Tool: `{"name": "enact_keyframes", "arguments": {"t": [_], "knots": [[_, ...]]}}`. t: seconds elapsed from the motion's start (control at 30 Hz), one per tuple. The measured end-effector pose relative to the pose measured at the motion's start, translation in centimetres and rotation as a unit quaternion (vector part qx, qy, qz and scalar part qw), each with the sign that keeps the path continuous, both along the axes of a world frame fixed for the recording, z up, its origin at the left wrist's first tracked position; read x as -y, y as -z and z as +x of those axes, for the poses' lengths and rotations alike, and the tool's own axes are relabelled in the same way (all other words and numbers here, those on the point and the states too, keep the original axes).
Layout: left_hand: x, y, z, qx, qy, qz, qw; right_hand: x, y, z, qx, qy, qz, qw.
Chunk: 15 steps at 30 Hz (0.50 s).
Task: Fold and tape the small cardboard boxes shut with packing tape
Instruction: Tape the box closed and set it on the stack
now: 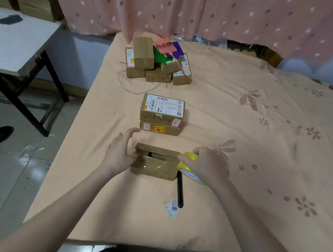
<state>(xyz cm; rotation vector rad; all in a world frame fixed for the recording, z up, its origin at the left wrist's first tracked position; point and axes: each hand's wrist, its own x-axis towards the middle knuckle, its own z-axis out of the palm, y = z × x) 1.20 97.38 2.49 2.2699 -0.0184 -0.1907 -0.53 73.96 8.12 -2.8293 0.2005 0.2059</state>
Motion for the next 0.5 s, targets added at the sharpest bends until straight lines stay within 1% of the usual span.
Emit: {"name": "enact_keyframes", "arguments": {"t": [0.1, 0.23, 0.3, 0.4, 0.5], "knots": [[0.3, 2.6, 0.6, -0.005, 0.027, 0.014, 1.000, -0.4, 1.1, 0.6, -0.003, 0.001, -0.009, 1.000], [0.9, 5.0, 1.4, 0.015, 0.049, 0.012, 0.999, -0.6, 3.0, 1.0, -0.024, 0.011, 0.072, 0.997], [1.0, 5.7, 1.8, 0.025, 0.047, 0.027, 0.998, -0.7, 3.7, 1.0, -0.031, 0.011, 0.090, 0.995], [1.0, 6.4, 2.0, 0.017, 0.048, 0.047, 0.998, -1.2, 4.2, 1.2, -0.026, 0.007, 0.092, 0.995], [0.9, 6.8, 1.8, -0.002, 0.038, 0.024, 0.999, -1.4, 4.3, 1.9, -0.011, -0.018, 0.074, 0.997]]}}
